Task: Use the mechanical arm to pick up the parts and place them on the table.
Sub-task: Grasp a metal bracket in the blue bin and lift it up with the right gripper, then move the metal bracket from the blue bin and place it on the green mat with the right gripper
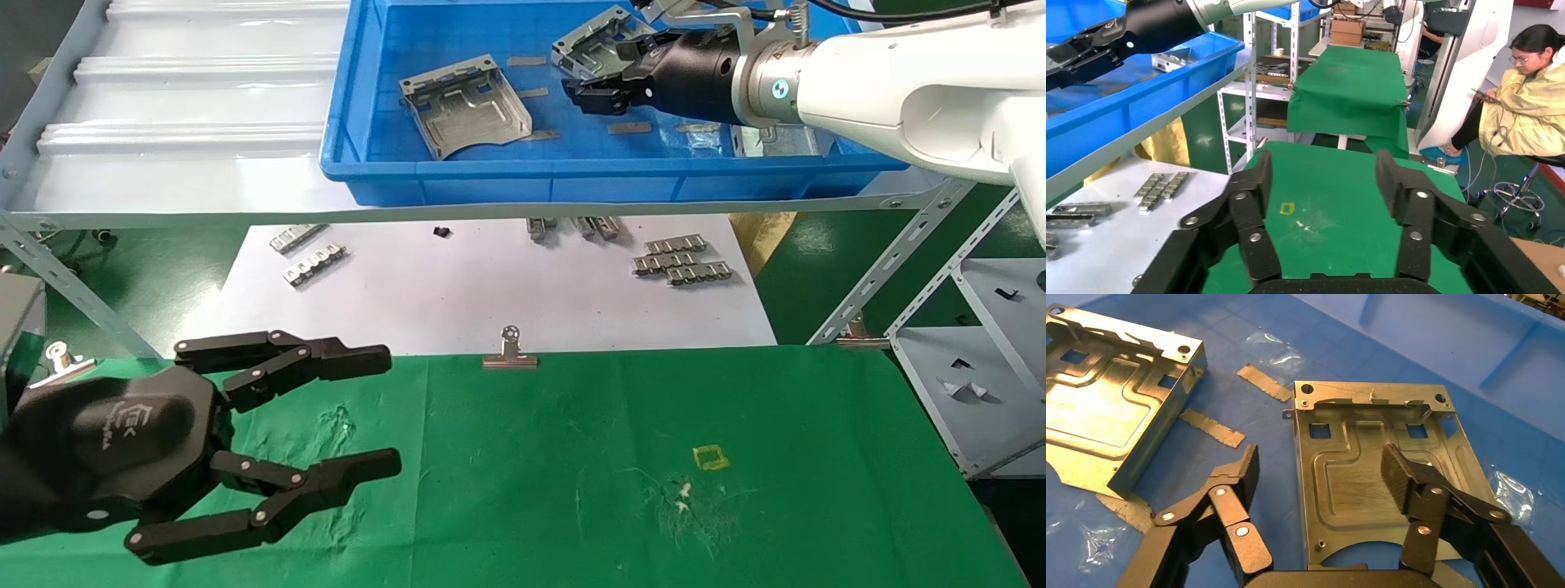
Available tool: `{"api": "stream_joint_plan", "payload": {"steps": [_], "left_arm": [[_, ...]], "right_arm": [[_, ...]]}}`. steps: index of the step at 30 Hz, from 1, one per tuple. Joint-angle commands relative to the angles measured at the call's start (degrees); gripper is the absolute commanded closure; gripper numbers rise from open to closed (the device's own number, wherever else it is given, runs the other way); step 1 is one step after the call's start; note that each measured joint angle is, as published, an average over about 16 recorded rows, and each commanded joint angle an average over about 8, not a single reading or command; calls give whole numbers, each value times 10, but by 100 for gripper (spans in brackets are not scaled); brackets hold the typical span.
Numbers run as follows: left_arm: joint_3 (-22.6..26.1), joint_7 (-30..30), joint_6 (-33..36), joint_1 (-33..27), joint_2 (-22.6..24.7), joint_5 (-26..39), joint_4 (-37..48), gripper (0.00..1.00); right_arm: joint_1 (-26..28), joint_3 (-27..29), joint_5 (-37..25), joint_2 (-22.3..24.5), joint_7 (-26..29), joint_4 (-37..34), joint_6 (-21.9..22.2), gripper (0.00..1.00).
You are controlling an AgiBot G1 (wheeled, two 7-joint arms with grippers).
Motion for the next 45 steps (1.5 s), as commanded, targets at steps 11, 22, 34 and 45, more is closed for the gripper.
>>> {"api": "stream_joint_plan", "payload": {"steps": [11, 22, 34, 45], "left_arm": [[0, 0, 0, 0, 0, 0, 0, 0], [0, 0, 0, 0, 0, 0, 0, 0], [0, 0, 0, 0, 0, 0, 0, 0], [0, 0, 0, 0, 0, 0, 0, 0]], "right_arm": [[-20, -27, 1, -2, 25, 39, 14, 100], [-18, -65, 2, -2, 37, 57, 29, 100], [-9, -71, 45, 2, 38, 61, 26, 100], [21, -57, 85, 18, -19, 51, -7, 100]]}}
